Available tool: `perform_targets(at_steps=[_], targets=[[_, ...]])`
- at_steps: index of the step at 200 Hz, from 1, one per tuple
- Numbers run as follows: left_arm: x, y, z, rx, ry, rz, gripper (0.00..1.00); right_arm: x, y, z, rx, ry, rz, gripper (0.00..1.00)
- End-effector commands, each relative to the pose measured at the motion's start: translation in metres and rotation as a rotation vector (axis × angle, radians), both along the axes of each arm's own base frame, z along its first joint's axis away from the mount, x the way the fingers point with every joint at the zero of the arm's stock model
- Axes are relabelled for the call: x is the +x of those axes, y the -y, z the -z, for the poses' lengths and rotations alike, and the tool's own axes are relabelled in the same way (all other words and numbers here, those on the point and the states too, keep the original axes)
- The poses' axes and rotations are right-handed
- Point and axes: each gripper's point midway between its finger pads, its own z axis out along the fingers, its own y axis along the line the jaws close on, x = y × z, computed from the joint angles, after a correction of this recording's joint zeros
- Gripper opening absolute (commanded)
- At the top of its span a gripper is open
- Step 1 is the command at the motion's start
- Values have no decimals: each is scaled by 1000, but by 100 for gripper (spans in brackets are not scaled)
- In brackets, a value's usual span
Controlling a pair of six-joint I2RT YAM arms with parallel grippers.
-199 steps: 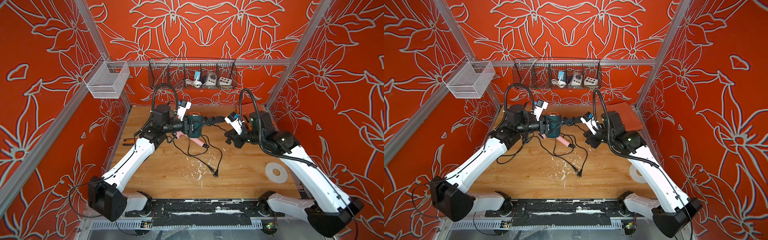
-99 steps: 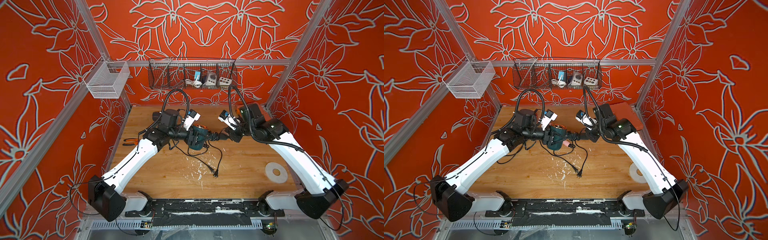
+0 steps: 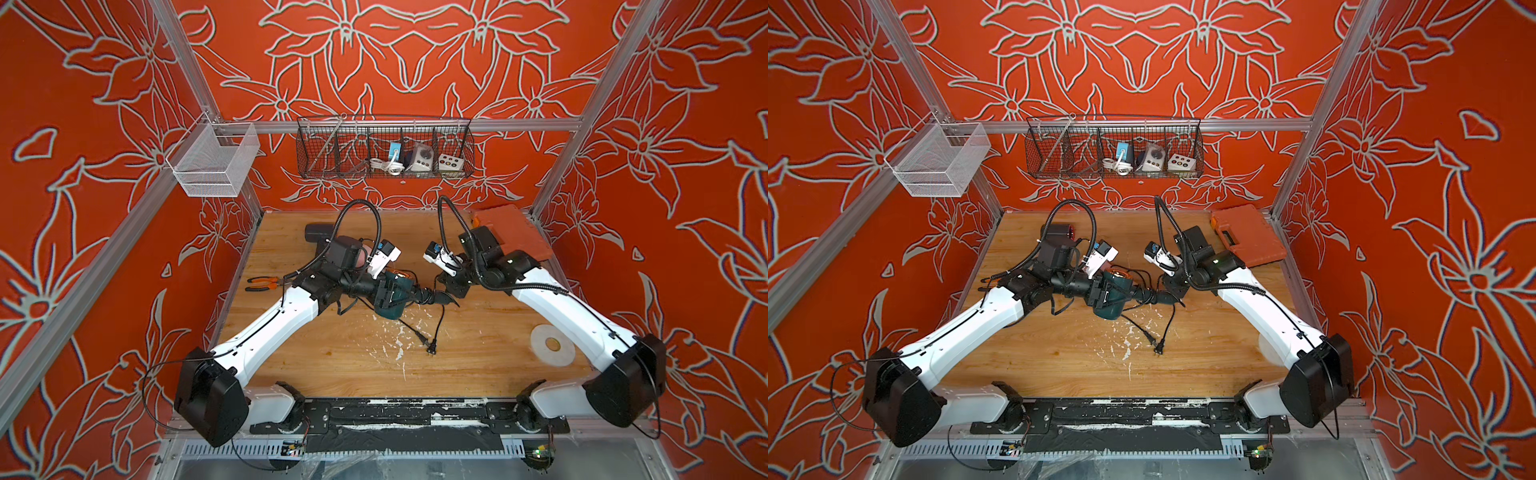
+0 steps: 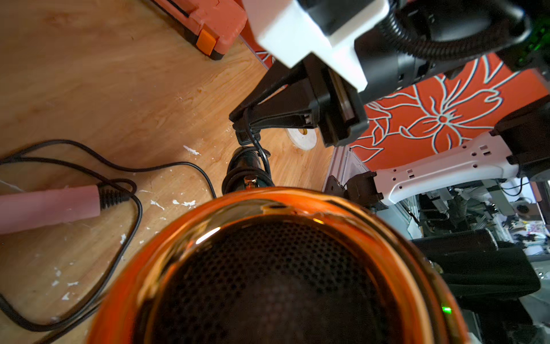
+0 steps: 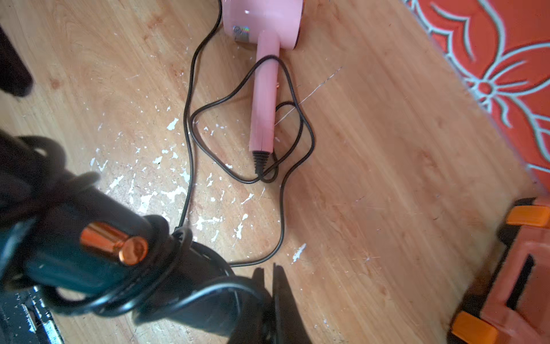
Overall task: Wrap the cord around the hair dryer
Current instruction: Wrap the power cord around the hair dryer.
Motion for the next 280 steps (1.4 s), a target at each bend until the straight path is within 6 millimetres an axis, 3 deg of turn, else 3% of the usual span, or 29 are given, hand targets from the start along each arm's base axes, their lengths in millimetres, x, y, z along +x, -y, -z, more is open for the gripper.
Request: perform_targets(at_steps=[1, 55, 92, 142, 174, 221, 280], targets=[[-16, 18, -32, -135, 45, 125, 0, 6, -7, 1, 59, 23, 21, 0], [-15, 45, -9, -136, -57, 207, 0, 1, 6, 35, -7, -42, 83, 0], [-11, 53, 1, -134, -84, 197, 0, -2, 7, 48, -28, -107, 106, 16], [0, 63, 11, -152, -127, 190, 0, -10, 26, 75, -112, -179, 201, 41], [4, 68, 15, -156, -140, 195, 0, -11, 34, 79, -149, -196, 239, 53], [11, 74, 17, -160, -154, 198, 0, -13, 43, 81, -184, -215, 294, 61], [16, 79, 19, -178, -179, 198, 0, -16, 78, 102, -318, -248, 445, 66]])
